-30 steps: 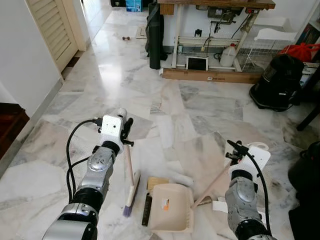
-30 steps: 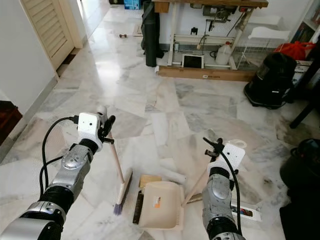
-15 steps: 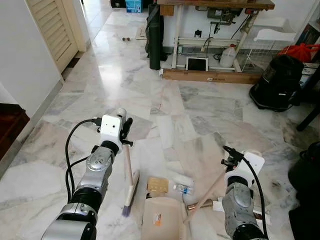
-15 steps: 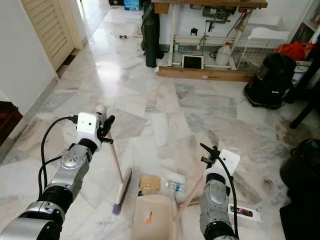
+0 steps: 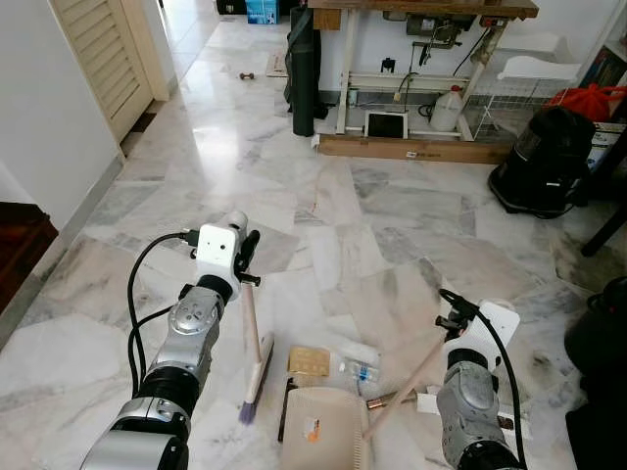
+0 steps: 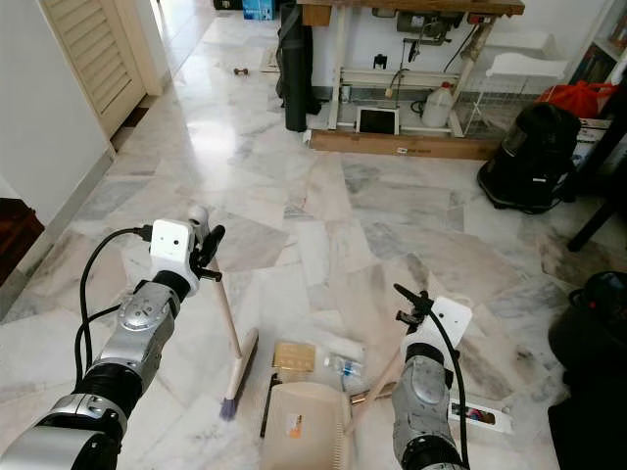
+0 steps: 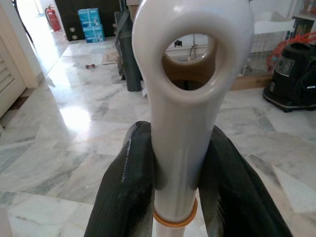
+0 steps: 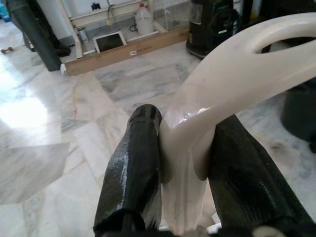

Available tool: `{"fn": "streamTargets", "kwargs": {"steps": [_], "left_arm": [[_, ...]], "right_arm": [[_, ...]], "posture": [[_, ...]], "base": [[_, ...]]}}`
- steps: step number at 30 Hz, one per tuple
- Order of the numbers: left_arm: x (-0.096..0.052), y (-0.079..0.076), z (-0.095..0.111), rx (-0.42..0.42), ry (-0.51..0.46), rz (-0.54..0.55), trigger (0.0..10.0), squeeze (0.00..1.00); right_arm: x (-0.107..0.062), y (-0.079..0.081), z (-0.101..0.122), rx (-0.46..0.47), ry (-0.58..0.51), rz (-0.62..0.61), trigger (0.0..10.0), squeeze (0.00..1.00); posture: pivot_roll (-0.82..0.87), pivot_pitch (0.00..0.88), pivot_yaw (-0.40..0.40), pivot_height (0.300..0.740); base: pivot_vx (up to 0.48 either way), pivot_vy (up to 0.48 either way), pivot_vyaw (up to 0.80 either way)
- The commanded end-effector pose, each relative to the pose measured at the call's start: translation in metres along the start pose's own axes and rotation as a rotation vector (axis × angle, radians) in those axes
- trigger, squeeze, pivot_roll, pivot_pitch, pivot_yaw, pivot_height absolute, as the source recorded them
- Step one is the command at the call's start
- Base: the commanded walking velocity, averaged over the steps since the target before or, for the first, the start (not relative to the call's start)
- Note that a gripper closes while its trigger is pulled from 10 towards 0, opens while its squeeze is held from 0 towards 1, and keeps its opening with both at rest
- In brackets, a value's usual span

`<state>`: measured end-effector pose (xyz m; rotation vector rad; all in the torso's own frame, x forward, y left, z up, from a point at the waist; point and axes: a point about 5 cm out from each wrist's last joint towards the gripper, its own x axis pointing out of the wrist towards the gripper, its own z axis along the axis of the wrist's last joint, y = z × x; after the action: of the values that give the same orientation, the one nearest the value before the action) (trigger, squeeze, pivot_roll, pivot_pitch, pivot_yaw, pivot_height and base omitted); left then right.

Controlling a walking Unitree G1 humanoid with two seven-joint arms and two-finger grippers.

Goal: Sweep floor

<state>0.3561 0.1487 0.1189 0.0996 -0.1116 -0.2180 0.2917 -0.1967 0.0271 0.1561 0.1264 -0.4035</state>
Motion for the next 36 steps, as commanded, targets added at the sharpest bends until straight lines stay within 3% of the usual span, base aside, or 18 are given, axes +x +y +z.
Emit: {"fn": "streamTargets", "kwargs": {"steps": [1,11,18,36], "left_arm": [[0.001,0.001,0.007,0.012,-0.03,-0.006,10.0,0.0],[-0.001,0.001,0.007,0.011,-0.037,-0.015,10.0,0.0],[-0.002,0.0,0.006,0.008,-0.031,-0.018,10.0,0.0],[-0.002,-0.004,0.007,-0.003,-0.027,-0.027,10.0,0.0]], "right_arm": [[-0.002,-0.005,-0.001,-0.019,-0.012,-0.014,10.0,0.0],[-0.003,-0.002,-0.002,-0.041,-0.013,-0.007,10.0,0.0],[-0.001,0.002,0.001,-0.114,-0.032,0.018,10.0,0.0],[0.004,0.006,0.004,-0.13,-0.019,0.01,10.0,0.0]], "posture": [[0.09,0.032,-0.011,0.74],[0.1,0.0,-0.009,0.74],[0.1,0.03,-0.018,0.74],[0.12,0.07,-0.034,0.74]], "base": [[0.0,0.0,0.0],[0.0,0.0,0.0],[0.0,0.0,0.0],[0.0,0.0,0.0]]}}
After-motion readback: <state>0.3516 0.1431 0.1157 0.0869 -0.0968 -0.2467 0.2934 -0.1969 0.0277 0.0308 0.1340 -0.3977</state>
